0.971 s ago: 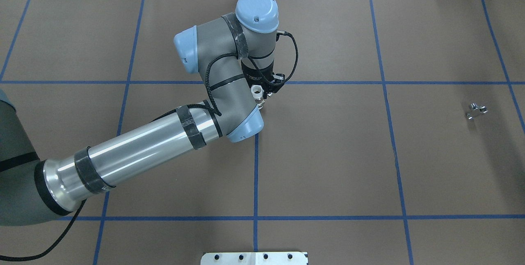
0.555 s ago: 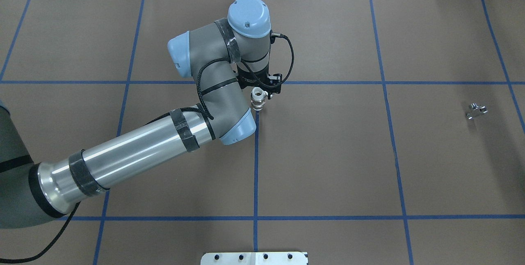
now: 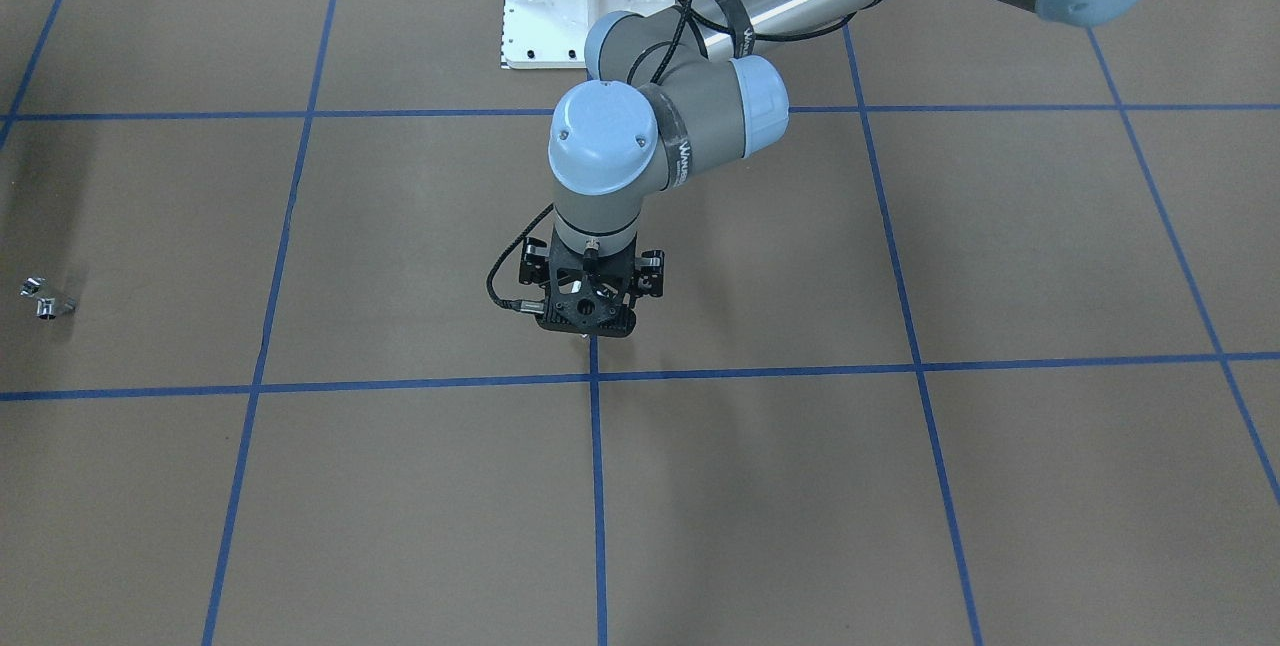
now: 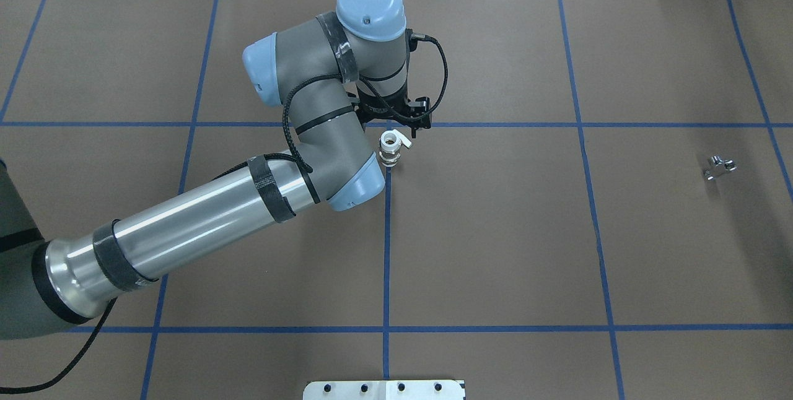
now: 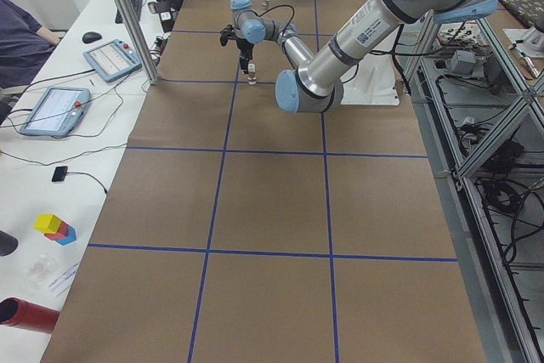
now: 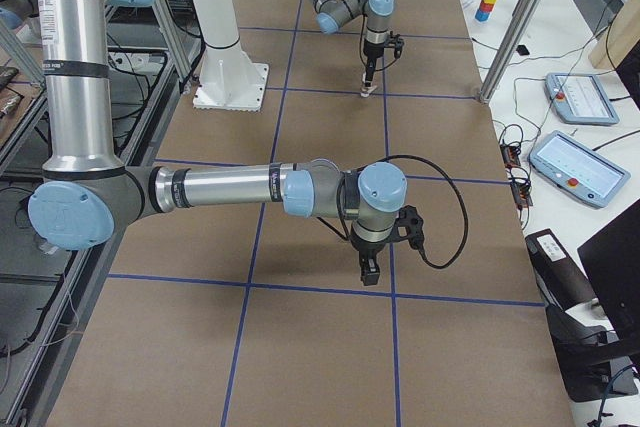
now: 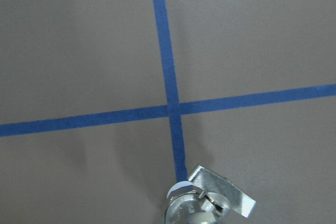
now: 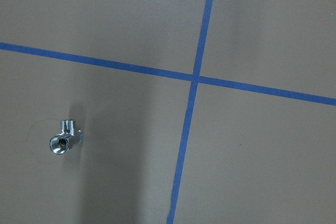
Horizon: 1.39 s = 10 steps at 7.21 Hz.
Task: Assemble PPR valve and pipe with both arms
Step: 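Open the left gripper and lift it away from the valve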
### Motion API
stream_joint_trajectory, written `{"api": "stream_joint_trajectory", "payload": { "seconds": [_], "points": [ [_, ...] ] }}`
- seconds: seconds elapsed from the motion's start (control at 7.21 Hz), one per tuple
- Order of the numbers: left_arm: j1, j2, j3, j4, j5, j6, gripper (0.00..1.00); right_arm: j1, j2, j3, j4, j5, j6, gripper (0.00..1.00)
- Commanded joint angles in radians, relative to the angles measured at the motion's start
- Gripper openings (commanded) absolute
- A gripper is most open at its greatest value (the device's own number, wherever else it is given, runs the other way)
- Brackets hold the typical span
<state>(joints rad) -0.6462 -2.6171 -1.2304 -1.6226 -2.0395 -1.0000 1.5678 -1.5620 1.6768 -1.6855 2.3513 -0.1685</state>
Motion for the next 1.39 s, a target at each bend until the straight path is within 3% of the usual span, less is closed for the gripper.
{"api": "stream_joint_trajectory", "payload": {
  "seconds": [0.0,0.28,0.42,0.69,1.25],
  "points": [
    [-0.048,0.03,-0.201,0.171,-0.007,0.007,1.0,0.0,0.005,0.0,0.0,-0.001,-0.008,1.0],
    [-0.134,0.218,-0.418,0.188,-0.069,0.056,1.0,-0.081,0.016,0.0,0.074,0.009,0.029,1.0],
    [-0.177,0.292,-0.47,0.188,-0.076,0.114,1.0,-0.16,0.028,-0.002,0.151,0.008,0.182,1.0],
    [-0.208,0.351,-0.501,0.188,-0.076,0.172,1.0,-0.265,0.034,-0.011,0.298,-0.009,0.39,0.99],
    [-0.207,0.358,-0.506,0.19,-0.074,0.17,1.0,-0.356,0.022,-0.109,0.415,-0.045,0.417,0.99]
  ]
}}
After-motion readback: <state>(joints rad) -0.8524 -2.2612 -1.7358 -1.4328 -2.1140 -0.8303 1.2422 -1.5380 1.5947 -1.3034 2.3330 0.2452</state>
